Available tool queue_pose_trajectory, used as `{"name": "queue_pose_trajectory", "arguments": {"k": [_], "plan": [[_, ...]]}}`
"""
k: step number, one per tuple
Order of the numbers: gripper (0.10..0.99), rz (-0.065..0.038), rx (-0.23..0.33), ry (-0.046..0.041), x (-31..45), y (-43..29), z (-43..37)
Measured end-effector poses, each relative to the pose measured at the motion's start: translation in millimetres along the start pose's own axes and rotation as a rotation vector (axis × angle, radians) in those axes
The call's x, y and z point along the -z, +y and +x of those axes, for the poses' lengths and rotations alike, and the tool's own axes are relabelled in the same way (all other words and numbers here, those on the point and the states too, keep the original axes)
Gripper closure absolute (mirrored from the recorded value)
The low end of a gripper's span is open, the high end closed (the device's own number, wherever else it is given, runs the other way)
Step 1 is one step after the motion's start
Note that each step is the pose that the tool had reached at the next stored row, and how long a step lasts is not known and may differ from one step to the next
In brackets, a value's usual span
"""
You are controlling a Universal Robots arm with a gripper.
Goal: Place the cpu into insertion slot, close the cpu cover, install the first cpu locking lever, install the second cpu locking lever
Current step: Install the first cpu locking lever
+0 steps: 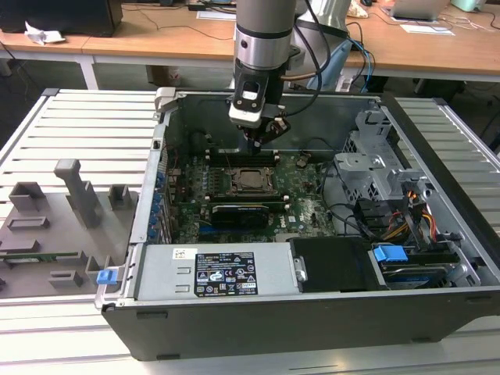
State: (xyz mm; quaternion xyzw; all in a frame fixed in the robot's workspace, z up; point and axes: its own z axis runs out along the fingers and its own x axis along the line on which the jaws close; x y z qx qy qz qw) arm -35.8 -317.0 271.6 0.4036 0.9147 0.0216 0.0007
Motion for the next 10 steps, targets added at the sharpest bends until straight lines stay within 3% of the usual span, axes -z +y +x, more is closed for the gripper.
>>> {"name": "queue_pose_trajectory", "arguments": {"k": [10], "plan": [[0.98,0.001,0.036,0.0014,0.0,0.0,0.0]]}}
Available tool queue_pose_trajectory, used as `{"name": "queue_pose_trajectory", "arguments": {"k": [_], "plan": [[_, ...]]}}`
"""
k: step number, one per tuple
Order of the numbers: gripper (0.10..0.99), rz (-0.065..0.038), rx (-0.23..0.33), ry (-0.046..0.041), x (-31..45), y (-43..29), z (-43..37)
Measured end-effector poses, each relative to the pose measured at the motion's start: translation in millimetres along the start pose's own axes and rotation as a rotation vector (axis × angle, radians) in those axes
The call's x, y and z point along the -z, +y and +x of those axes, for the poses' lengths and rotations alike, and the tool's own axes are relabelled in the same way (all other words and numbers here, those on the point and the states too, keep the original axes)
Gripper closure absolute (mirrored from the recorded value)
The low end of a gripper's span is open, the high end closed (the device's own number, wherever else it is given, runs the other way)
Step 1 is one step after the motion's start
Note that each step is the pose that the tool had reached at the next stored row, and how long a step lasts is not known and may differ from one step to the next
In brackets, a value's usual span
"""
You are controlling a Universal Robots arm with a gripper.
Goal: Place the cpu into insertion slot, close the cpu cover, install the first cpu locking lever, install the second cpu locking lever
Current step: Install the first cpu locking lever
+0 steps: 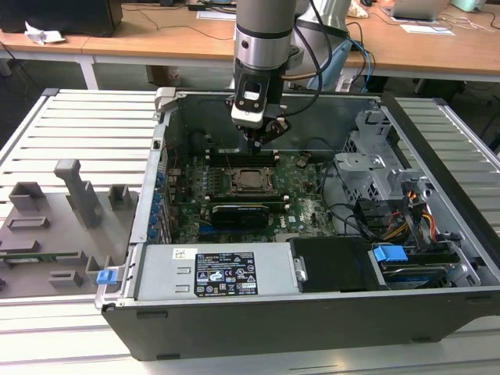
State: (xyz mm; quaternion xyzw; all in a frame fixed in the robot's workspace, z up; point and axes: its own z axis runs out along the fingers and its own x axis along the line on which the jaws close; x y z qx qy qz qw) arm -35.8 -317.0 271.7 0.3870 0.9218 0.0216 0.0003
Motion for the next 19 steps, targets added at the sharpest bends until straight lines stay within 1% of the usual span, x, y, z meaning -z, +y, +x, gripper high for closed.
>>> {"name": "queue_pose_trajectory", "arguments": {"k": [2,5,6,10,14,19], "plan": [[0.98,0.0,0.005,0.0002,0.0,0.0,0.0],[0.98,0.001,0.036,0.0014,0.0,0.0,0.0],[0.98,0.001,0.061,0.0025,0.0,0.0,0.0],[0.98,0.002,0.121,0.0049,0.0,0.0,0.0],[0.98,0.003,0.156,0.0062,0.0,-0.1,0.0],[0.98,0.003,0.186,0.0074,0.0,-0.1,0.0]]}}
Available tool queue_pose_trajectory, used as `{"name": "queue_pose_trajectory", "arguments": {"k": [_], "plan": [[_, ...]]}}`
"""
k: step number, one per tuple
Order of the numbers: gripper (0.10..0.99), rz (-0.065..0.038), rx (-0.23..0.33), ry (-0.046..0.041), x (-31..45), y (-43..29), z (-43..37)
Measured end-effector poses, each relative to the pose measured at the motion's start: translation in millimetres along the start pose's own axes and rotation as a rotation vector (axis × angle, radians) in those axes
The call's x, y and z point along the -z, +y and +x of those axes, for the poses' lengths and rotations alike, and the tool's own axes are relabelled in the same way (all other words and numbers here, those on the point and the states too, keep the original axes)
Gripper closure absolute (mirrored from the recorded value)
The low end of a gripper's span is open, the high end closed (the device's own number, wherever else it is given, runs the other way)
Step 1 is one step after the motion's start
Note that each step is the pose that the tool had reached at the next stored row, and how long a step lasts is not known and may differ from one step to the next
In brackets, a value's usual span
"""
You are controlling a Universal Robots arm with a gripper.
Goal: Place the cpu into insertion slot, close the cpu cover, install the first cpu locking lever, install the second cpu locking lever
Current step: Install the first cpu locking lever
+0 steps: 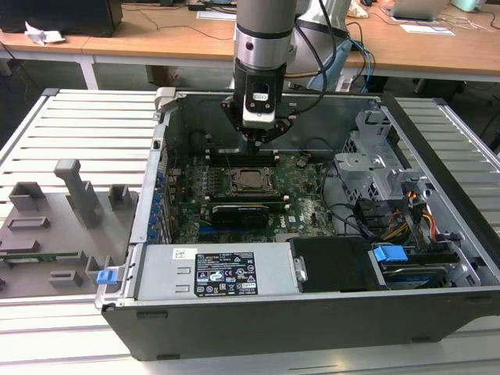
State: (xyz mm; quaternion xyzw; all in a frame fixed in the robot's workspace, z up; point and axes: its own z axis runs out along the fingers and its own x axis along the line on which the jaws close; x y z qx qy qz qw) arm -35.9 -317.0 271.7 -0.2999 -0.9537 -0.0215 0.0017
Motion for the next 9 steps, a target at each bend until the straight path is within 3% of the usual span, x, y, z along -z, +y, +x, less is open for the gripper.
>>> {"name": "queue_pose_trajectory", "arguments": {"k": [9], "plan": [[0.98,0.001,0.072,0.0029,0.0,0.0,0.0]]}}
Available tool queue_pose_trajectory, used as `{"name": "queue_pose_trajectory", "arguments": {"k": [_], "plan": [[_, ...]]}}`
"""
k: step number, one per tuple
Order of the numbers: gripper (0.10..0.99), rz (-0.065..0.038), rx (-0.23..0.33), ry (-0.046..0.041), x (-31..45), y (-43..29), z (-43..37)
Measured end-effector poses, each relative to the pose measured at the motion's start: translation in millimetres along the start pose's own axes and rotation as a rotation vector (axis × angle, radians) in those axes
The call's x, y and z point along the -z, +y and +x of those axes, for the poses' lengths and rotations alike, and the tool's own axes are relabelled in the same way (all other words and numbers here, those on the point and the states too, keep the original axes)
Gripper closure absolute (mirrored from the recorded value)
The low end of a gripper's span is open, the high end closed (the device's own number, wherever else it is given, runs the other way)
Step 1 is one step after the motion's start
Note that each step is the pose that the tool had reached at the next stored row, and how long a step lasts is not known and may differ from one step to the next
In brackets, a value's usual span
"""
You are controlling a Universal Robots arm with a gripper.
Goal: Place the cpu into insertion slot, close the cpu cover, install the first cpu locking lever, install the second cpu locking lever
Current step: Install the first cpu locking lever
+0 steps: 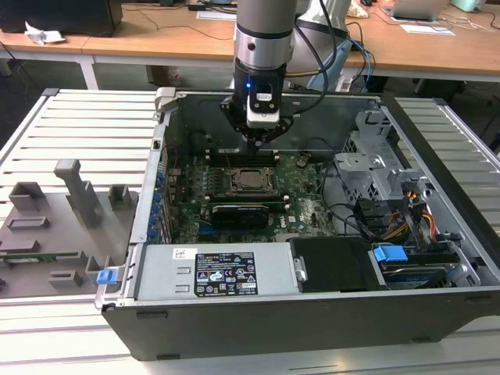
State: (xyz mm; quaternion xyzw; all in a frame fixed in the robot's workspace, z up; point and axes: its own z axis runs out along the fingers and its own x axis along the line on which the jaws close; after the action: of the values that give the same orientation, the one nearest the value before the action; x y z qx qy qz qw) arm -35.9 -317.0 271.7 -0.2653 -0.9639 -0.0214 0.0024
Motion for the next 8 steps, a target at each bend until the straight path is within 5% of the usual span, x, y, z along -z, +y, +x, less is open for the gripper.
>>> {"name": "queue_pose_trajectory", "arguments": {"k": [8], "plan": [[0.98,0.001,0.081,0.0032,0.0,0.0,0.0]]}}
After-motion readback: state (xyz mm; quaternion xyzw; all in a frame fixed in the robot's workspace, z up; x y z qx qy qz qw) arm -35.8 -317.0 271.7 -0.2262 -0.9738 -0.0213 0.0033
